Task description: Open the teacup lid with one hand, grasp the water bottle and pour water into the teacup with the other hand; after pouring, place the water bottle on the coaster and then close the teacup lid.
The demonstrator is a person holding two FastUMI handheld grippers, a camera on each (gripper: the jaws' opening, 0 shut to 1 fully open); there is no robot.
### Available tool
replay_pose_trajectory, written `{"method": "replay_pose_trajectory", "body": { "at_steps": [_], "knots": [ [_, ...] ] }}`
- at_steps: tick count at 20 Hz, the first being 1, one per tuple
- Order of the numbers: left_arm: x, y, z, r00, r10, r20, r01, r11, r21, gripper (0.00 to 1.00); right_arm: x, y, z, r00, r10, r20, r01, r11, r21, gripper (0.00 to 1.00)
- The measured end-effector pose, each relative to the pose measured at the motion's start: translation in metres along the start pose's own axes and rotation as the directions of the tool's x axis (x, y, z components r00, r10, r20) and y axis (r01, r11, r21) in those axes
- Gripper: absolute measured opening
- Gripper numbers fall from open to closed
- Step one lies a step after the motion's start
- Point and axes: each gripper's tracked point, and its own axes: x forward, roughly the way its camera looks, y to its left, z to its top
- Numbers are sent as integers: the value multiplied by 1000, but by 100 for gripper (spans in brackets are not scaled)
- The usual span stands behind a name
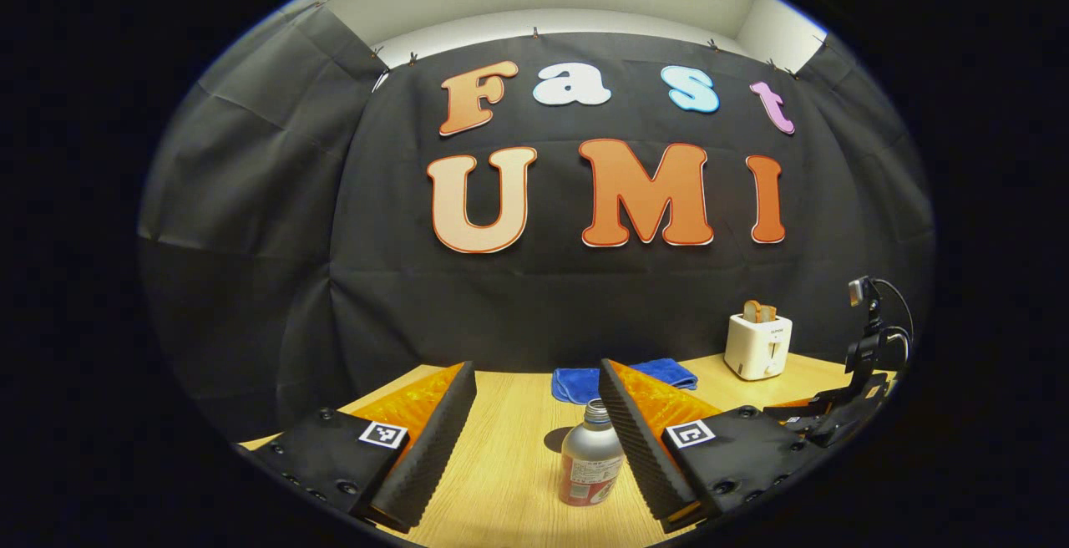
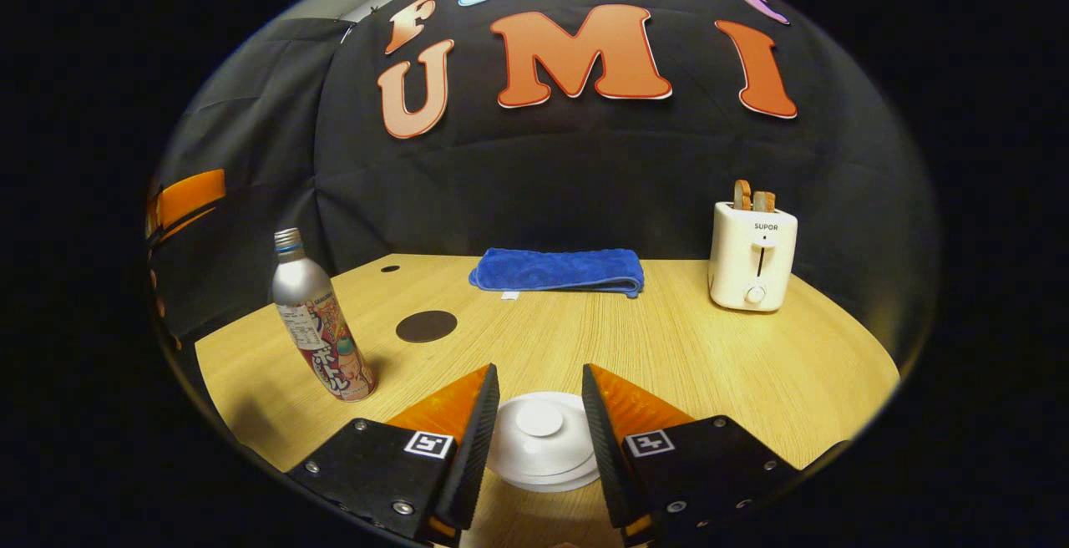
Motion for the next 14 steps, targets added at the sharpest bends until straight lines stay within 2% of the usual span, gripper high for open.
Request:
{"method": "replay_pose_trajectory", "body": {
  "at_steps": [2,5,6,8,13,14],
  "knots": [
    [3,-2,-5,1000,-4,-15,3,1000,-7,98,2,-1,-5,1000,0,-16,0,1000,5,52],
    [3,-3,-11,1000,-3,-30,3,1000,-6,96,4,-1,-8,1000,-5,-23,5,1000,2,49],
    [4,-4,-13,999,-5,-35,5,1000,-4,95,4,0,-9,1000,-5,-28,5,1000,7,40],
    [6,-7,-19,999,-12,-48,12,1000,0,97,4,1,-8,1000,-5,-29,5,1000,5,30],
    [6,-24,-35,994,-69,-85,68,997,-24,97,5,2,-9,999,11,-51,-9,999,46,23],
    [6,-27,-37,993,-79,-89,76,997,-29,97,4,2,-8,998,13,-57,-9,998,60,19]
  ]
}}
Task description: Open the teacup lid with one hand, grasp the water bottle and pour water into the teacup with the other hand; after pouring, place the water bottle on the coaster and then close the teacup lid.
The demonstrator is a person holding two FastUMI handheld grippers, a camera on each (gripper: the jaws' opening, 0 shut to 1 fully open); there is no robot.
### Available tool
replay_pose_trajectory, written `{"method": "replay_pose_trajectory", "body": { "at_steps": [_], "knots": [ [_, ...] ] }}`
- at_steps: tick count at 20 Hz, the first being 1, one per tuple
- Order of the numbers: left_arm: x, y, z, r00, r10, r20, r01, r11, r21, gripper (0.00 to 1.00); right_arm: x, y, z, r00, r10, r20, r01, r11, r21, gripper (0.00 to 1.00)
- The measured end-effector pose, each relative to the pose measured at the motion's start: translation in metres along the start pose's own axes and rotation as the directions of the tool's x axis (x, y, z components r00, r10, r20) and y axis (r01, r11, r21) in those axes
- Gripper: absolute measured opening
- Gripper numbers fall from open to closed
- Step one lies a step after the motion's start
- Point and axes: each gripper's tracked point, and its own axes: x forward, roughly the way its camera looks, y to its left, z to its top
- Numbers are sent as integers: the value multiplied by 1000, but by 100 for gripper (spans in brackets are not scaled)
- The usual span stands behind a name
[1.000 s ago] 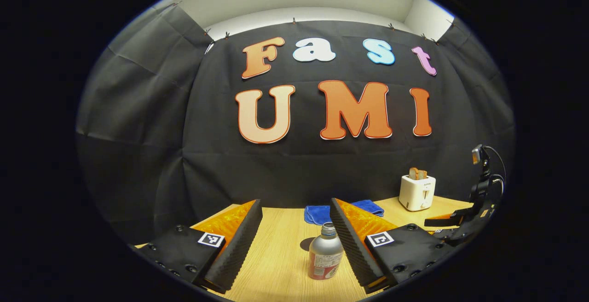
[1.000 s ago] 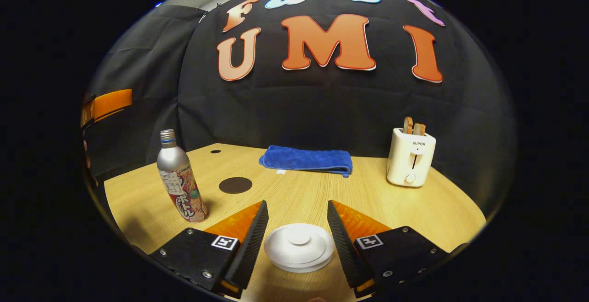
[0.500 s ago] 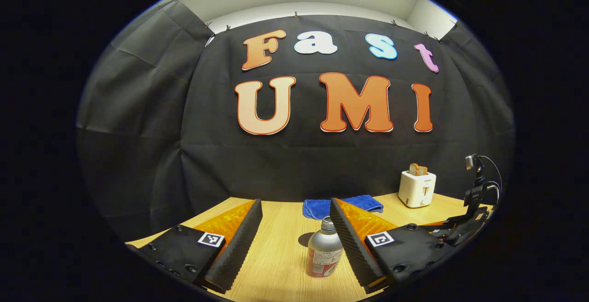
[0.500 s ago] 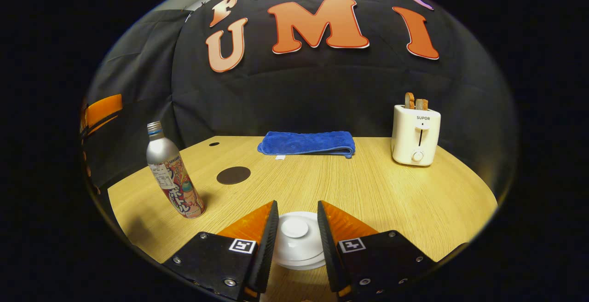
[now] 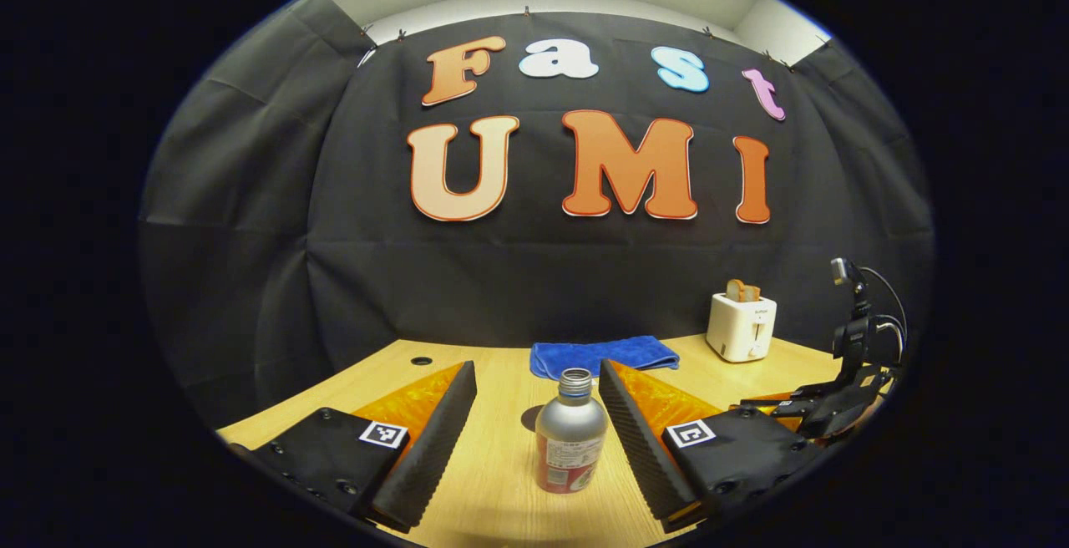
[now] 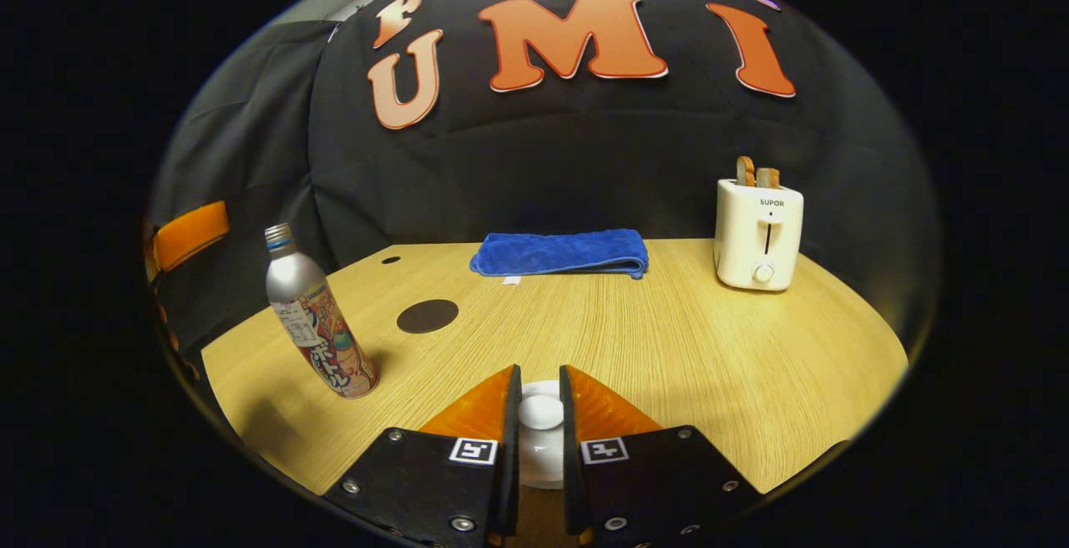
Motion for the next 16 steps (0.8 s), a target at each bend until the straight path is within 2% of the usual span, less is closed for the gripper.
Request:
{"method": "replay_pose_trajectory", "body": {
  "at_steps": [1,8,16],
  "knots": [
    [2,-2,-2,1000,-8,-5,8,1000,-6,97,-1,0,1,1000,2,-1,-2,1000,10,22],
    [10,-17,-29,996,-58,-66,57,998,-21,97,-14,-3,33,997,7,71,-8,1000,18,22],
    [26,-21,-76,983,-57,-174,56,998,-10,97,-40,-4,75,986,0,165,0,1000,3,22]
  ]
}}
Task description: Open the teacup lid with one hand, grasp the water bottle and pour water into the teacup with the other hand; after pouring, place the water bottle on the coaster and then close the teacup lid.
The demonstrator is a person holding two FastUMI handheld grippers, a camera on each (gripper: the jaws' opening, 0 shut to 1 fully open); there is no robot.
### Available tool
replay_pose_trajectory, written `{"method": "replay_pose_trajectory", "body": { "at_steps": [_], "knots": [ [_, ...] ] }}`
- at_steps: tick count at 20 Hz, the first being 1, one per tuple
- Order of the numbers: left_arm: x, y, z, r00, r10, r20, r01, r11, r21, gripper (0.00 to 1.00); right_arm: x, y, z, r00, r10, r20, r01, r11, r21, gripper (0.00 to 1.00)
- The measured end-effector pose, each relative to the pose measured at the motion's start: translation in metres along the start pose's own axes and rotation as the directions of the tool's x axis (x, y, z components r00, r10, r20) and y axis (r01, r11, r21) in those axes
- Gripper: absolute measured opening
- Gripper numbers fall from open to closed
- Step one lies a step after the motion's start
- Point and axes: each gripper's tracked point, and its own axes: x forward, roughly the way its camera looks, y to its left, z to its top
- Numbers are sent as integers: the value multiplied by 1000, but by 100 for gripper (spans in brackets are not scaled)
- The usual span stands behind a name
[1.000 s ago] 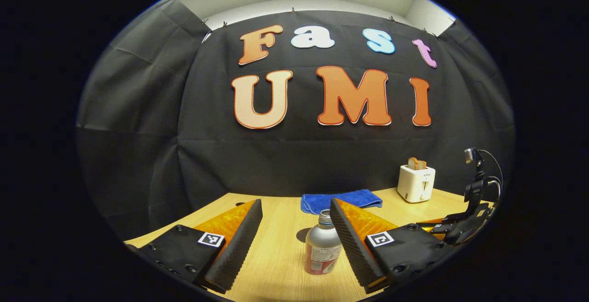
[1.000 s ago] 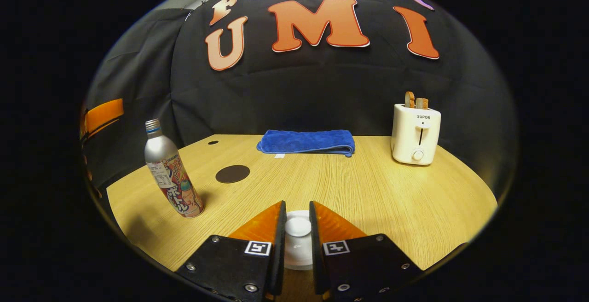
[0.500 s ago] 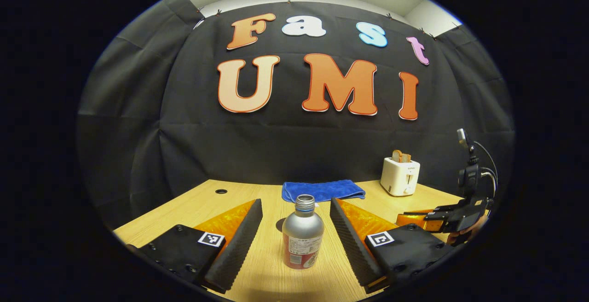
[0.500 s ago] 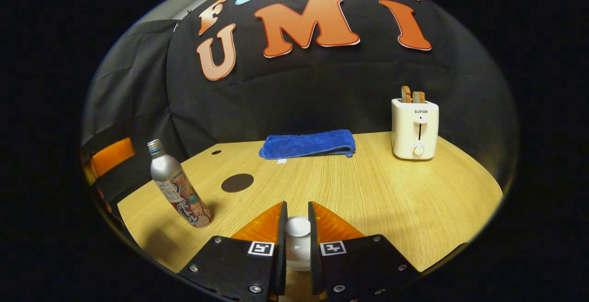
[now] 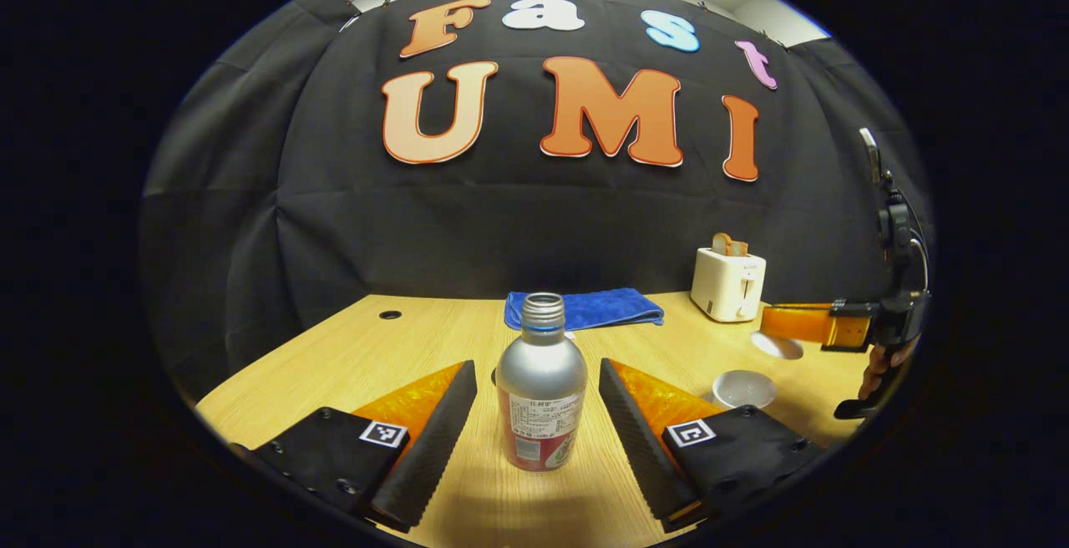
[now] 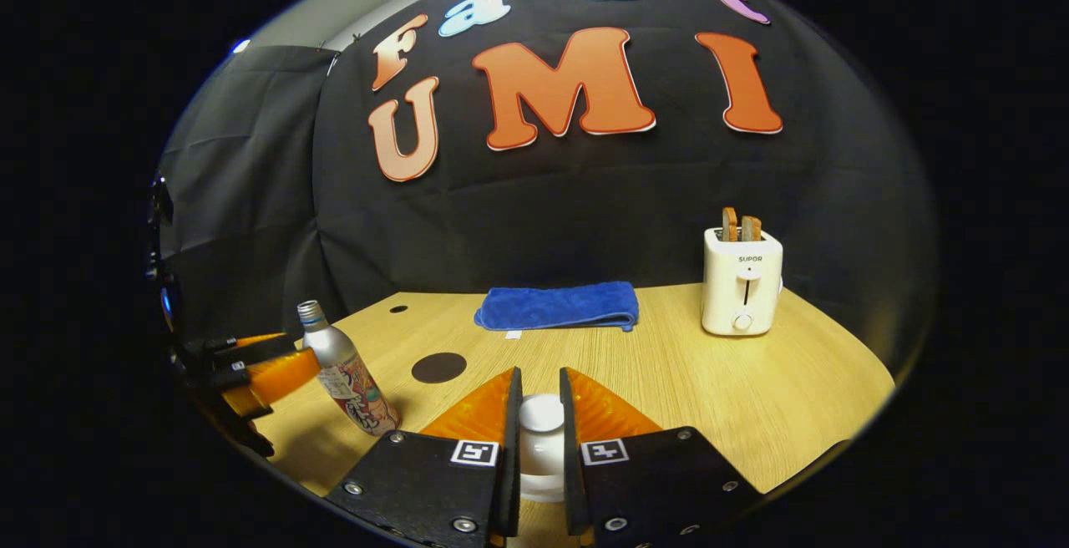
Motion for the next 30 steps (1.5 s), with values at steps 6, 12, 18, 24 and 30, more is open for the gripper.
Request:
{"method": "replay_pose_trajectory", "body": {
  "at_steps": [6,12,18,24,30],
  "knots": [
    [21,0,-36,995,-7,-102,5,1000,-20,95,-14,-5,27,998,-14,56,15,1000,-16,22],
    [38,2,-58,986,28,-162,-27,1000,7,97,-22,-15,39,996,-29,83,31,999,-22,22],
    [41,5,-50,989,61,-134,-48,994,96,86,-33,-35,41,994,-55,96,56,998,-8,22],
    [59,-10,-21,994,88,-67,-56,923,381,84,-46,-55,43,990,-90,107,91,996,-12,22],
    [70,-33,-9,997,61,-37,-26,800,600,84,-64,-76,38,988,-113,103,113,994,4,22]
  ]
}}
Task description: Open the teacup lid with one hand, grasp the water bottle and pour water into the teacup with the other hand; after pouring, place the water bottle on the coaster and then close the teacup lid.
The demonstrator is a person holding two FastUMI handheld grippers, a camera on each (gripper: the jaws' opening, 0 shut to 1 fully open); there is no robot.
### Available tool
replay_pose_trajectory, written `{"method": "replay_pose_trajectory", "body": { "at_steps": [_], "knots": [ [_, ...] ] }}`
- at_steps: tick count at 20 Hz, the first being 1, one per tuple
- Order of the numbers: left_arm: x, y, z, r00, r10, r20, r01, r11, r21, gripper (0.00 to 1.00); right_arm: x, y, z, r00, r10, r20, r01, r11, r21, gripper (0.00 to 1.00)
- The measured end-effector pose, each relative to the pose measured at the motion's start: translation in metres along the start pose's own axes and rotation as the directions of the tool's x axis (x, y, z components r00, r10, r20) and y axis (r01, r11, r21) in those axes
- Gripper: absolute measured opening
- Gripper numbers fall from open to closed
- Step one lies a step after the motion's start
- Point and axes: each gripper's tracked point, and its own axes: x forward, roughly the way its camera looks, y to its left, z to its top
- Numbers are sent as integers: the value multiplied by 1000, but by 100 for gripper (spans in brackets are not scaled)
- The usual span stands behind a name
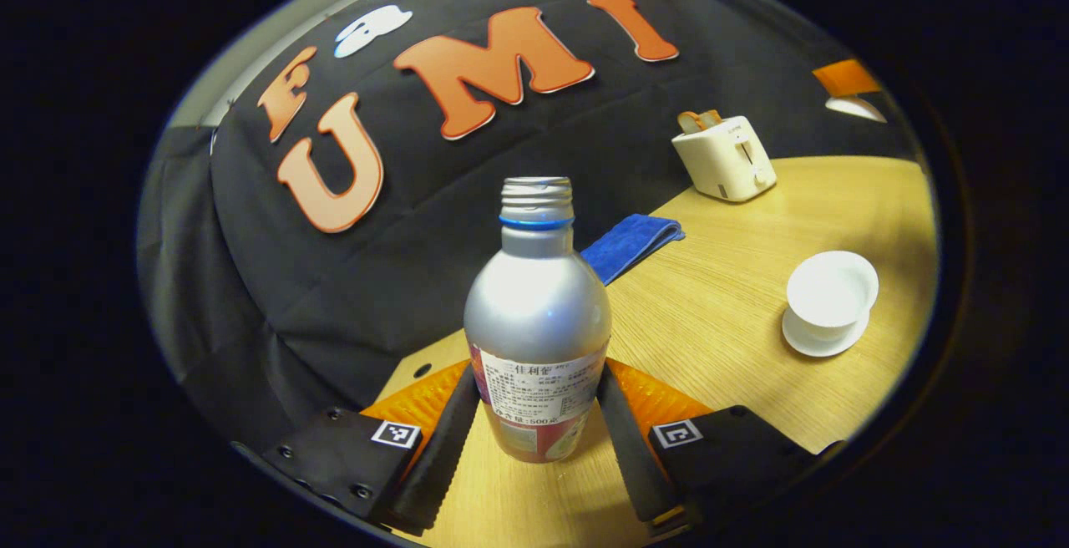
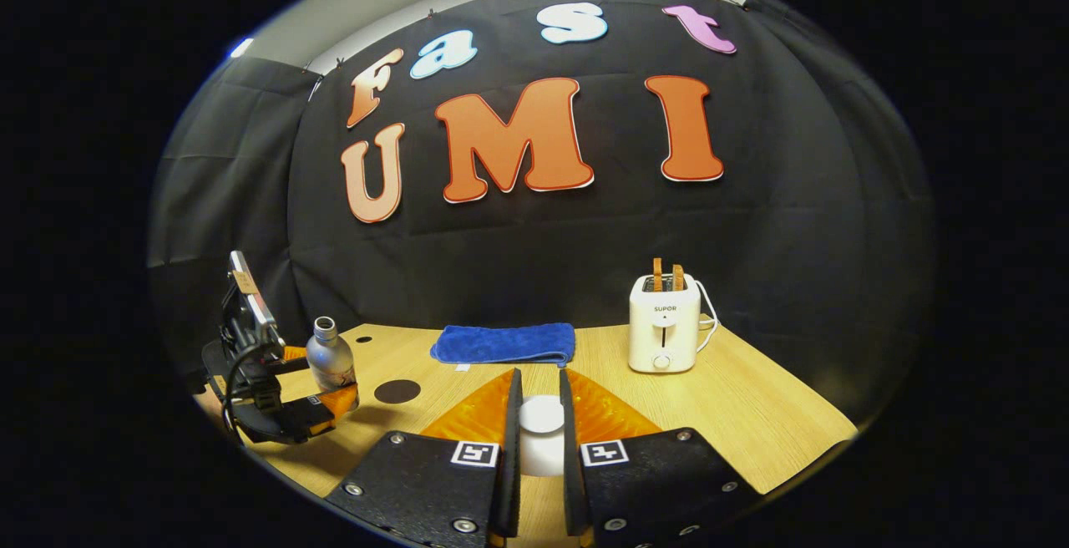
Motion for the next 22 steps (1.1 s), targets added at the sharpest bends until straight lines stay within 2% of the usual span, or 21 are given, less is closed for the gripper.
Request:
{"method": "replay_pose_trajectory", "body": {
  "at_steps": [5,9,13,16,22],
  "knots": [
    [1,-23,13,999,-25,36,18,985,172,84,-8,-12,-2,1000,-15,5,15,1000,-6,22],
    [6,-39,22,998,-38,54,19,951,308,86,-12,-16,-4,1000,-17,8,17,1000,-17,22],
    [14,-54,16,996,-72,47,43,893,449,84,-12,-20,-9,1000,-10,1,10,1000,-1,22],
    [17,-55,14,996,-80,36,50,857,512,85,-12,-24,-9,1000,-13,4,13,1000,1,22],
    [20,-43,30,994,-71,80,0,748,663,86,-7,-28,-11,1000,-15,-2,15,1000,3,22]
  ]
}}
